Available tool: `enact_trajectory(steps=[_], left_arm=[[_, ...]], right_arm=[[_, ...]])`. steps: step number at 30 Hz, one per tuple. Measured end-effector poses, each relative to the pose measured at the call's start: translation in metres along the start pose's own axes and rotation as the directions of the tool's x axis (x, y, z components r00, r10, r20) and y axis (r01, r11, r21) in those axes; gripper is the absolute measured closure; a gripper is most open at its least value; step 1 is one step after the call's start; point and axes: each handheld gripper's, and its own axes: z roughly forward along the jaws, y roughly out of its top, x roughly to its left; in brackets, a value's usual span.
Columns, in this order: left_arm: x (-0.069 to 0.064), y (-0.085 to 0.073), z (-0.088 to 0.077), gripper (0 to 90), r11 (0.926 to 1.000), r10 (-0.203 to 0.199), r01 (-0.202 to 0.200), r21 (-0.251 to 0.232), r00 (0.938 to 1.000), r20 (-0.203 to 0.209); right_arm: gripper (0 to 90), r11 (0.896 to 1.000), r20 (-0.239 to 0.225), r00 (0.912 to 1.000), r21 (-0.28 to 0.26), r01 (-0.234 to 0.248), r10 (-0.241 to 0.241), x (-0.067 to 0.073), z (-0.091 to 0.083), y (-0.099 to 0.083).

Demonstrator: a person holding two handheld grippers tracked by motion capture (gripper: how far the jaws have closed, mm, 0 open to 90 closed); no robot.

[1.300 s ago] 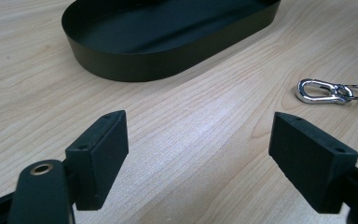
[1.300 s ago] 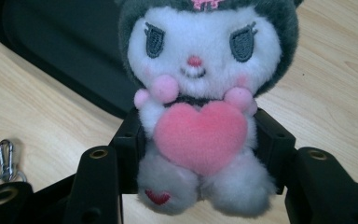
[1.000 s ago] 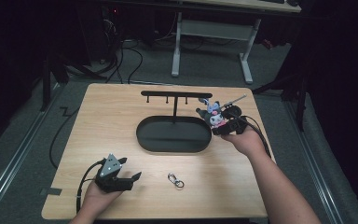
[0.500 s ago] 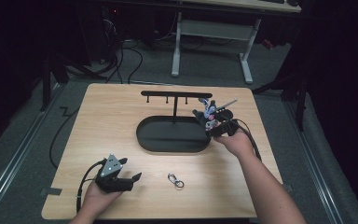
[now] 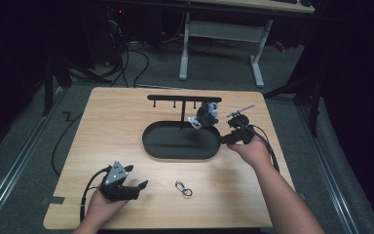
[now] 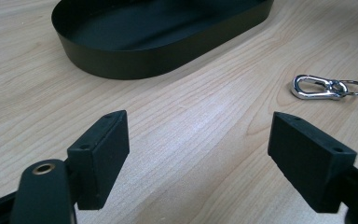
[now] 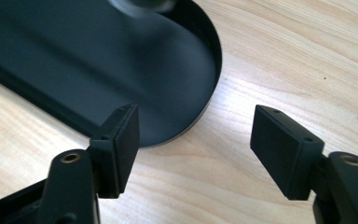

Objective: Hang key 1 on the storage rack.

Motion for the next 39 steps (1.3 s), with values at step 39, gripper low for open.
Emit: enact_trajectory(steps=[39], left_arm=[[-0.002,-0.006,-0.010,31.6,0.9994,-0.015,0.015,0.032,0.9998,-0.011]], right_arm=[[66.3,0.944,-0.269,0.9396,-0.306,0.125,-0.212,0.114,0.023,-0.141]])
